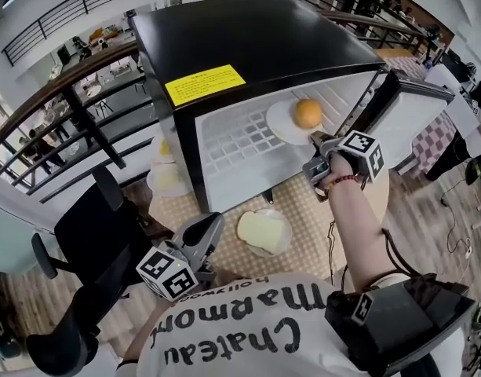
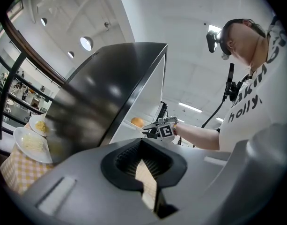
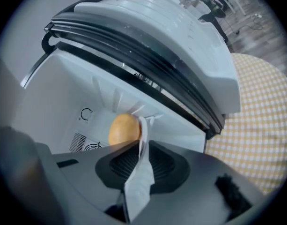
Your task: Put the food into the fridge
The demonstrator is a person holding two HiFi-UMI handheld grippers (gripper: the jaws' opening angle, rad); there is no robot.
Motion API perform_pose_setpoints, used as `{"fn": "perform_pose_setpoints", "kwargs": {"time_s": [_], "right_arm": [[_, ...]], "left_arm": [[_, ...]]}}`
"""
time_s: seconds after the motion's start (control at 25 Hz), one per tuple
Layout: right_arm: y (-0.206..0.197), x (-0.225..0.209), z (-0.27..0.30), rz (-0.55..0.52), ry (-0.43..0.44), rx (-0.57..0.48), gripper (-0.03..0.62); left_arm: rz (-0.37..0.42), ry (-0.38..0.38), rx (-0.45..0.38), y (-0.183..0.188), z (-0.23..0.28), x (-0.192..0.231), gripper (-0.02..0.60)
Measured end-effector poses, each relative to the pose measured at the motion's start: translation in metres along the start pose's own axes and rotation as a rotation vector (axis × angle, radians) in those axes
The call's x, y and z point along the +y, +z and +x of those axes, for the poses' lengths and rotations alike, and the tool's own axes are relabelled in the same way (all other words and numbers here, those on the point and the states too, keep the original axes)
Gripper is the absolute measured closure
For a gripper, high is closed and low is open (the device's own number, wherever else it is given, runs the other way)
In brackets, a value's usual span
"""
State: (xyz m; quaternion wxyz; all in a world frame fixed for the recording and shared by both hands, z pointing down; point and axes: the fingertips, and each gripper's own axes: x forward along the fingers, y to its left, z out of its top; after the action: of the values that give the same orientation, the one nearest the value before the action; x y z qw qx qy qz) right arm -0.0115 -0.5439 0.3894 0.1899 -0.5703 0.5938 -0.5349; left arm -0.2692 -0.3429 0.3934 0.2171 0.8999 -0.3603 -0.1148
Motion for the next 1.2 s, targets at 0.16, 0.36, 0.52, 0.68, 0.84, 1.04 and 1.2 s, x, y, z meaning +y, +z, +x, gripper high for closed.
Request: {"fn": "perform_pose_setpoints", "kwargs": {"time_s": [0.16, 0.36, 0.52, 0.68, 0.84, 1.04, 1.2], "right_arm": [[-0.001, -0.001, 0.002, -0.073, -0.031, -0.021, 0.500], [0.005, -0.006, -0.006, -0.075, -0.035, -0.067, 0.473], [0.009, -0.007, -0.021, -0.024, 0.004, -0.108, 0.453], [0.004, 0.004, -0.062, -0.056, 0.114, -0.182, 0.453], [-0.014, 0.000, -0.113, -0.080, 0.220, -0.240, 0.565], [-0.051, -0.032, -0.157, -0.351, 0.143, -0.190, 0.572], [-0.062, -0.041, -0.187, -0.526, 0.134, -0.171, 0.574]], "left_arm": [[-0.005, 0.015, -0.011, 0.001, -0.008, 0.002, 0.577], [-0.004, 0.013, 0.001, -0.003, -0.016, -0.002, 0.577], [-0.003, 0.017, 0.001, -0.002, -0.022, -0.002, 0.577], [0.000, -0.033, 0.025, -0.007, -0.022, -0.009, 0.577], [-0.044, -0.110, 0.078, -0.027, -0.024, -0.022, 0.577], [-0.071, -0.170, 0.126, -0.047, -0.029, -0.043, 0.577], [-0.066, -0.147, 0.098, -0.042, -0.030, -0.059, 0.577]]}}
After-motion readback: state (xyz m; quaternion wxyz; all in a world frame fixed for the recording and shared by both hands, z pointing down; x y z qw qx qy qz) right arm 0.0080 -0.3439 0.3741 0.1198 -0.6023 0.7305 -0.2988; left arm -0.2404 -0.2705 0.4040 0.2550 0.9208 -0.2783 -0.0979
